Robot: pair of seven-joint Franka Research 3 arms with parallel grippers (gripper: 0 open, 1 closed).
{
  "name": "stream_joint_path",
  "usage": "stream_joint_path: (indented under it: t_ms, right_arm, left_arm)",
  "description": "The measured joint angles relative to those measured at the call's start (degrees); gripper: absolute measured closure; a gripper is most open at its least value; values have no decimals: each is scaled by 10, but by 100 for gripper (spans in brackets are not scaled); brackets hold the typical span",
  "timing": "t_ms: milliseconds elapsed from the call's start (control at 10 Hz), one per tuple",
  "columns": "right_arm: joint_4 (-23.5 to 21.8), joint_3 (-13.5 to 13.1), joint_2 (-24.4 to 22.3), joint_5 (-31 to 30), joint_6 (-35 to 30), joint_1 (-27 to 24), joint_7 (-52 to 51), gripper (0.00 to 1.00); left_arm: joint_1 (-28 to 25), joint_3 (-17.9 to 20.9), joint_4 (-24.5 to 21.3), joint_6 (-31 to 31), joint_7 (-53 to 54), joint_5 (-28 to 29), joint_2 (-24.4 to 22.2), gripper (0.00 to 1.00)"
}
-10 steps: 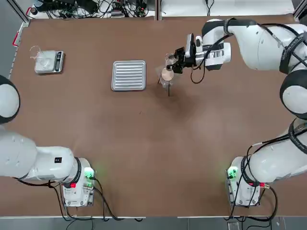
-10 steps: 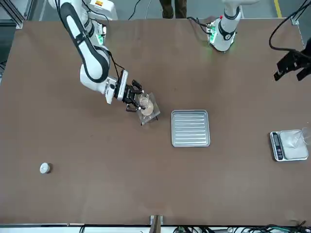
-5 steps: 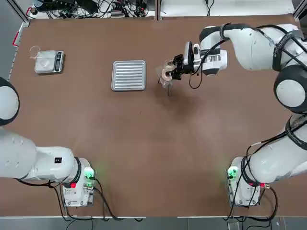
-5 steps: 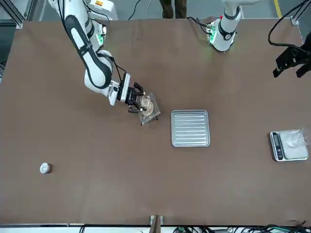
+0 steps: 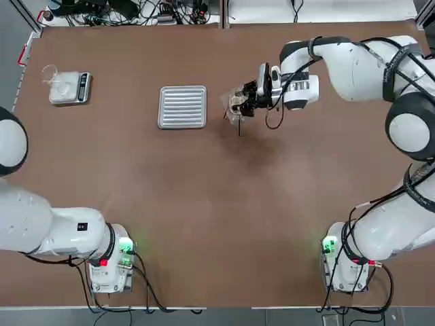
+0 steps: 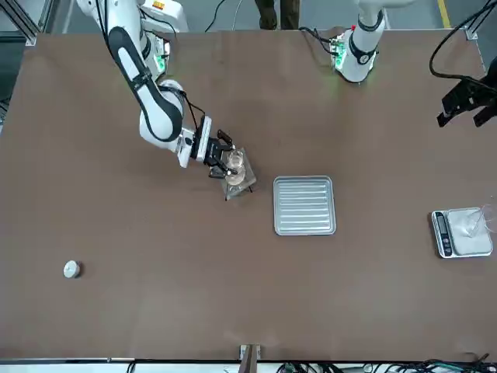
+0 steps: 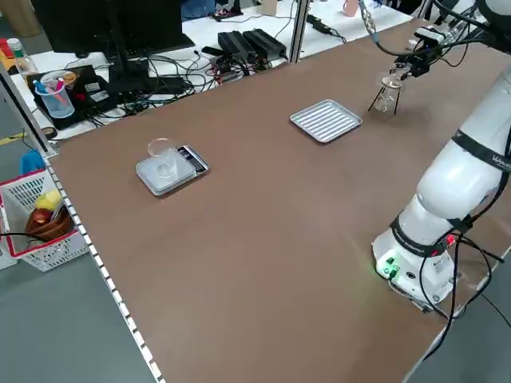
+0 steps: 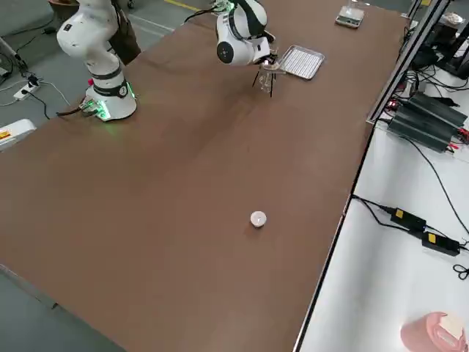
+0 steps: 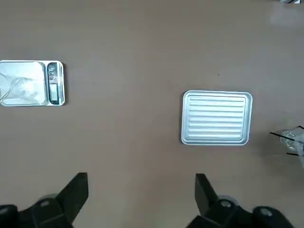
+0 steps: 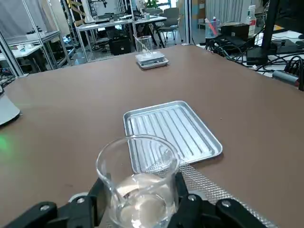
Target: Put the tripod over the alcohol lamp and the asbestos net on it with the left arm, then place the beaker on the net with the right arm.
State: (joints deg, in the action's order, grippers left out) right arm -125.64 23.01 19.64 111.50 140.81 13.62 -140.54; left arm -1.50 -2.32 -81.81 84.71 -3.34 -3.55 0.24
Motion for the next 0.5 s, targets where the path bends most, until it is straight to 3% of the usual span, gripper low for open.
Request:
stream_joint_path:
  t_ms: [500]
  right_arm:
    - [8,-2,2,4,0,1,-1,41]
  left_arm:
    - [2,-4,0,2,0,44,28,1]
